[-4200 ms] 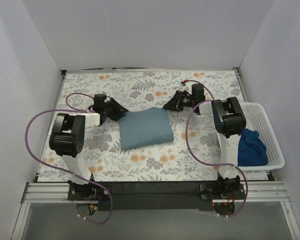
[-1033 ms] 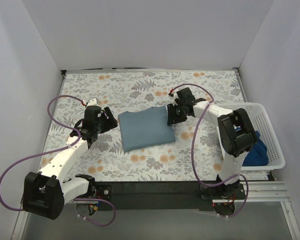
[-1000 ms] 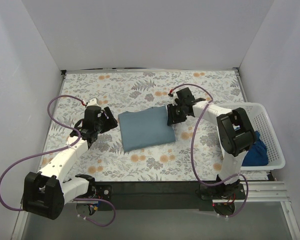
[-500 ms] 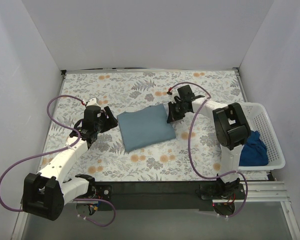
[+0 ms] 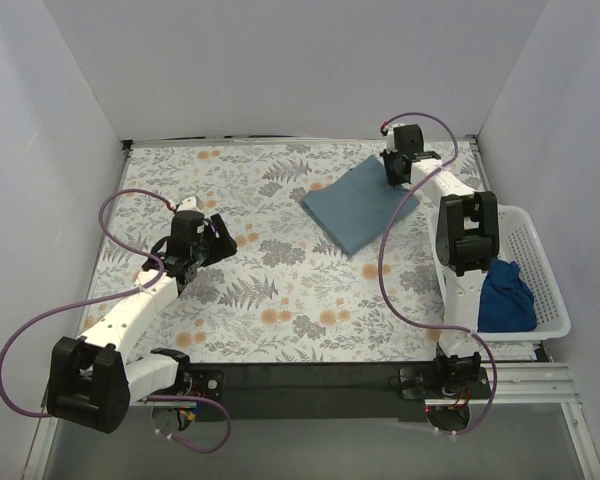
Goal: Fold and stack the t-shirts
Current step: Neatly place the folded tshirt to the corner
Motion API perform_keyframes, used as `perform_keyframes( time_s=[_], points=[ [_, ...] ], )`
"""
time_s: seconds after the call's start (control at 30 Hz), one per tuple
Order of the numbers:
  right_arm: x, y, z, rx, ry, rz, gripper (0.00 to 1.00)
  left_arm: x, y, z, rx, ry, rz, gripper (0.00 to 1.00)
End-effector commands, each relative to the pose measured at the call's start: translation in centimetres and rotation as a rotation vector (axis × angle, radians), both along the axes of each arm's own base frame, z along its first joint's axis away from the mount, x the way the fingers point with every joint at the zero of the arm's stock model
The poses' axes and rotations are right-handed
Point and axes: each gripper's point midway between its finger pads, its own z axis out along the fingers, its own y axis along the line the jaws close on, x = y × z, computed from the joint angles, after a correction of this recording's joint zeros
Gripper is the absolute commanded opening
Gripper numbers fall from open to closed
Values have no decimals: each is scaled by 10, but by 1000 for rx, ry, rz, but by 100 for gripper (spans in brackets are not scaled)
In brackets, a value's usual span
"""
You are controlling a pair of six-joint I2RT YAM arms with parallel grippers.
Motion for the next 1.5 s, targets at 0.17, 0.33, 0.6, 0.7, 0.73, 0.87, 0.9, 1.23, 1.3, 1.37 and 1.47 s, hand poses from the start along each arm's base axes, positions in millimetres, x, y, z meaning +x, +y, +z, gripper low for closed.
perform_keyframes(
  time_s=[0.17, 0.33, 0.6, 0.7, 0.73, 0.87, 0.9, 1.23, 1.3, 1.37, 1.47],
  points=[
    [29, -17, 87, -180, -174, -9, 42, 3, 0, -1, 5, -5, -10, 64],
    [-30, 52, 88, 0, -116, 190, 49, 2, 0, 1, -3, -11, -13, 64],
    [-107, 141, 44, 42, 18, 422, 51, 1, -1, 6, -11, -28, -16, 64],
    [-120, 155, 28, 24, 54, 455, 51, 0, -1, 9, -16, -35, -18, 64],
    [-121, 158, 26, 21, 59, 462, 51, 0, -2, 9, -16, -35, -19, 64],
    [-122, 160, 12, -28, 70, 449, 50, 0, -2, 13, -20, -48, -21, 64],
    [-122, 160, 6, -42, 80, 449, 50, -1, -1, 12, -20, -48, -21, 64],
    [-126, 154, -41, -165, 149, 436, 45, -2, -1, 17, -25, -66, -25, 64],
    [-125, 148, -49, -207, 156, 422, 36, -3, -2, 17, -27, -63, -26, 64],
    [-119, 135, -50, -276, 144, 388, 24, -3, -2, 17, -25, -64, -28, 64],
    [-105, 118, -44, -381, 106, 339, 4, -2, -2, 16, -25, -62, -28, 64]
  ],
)
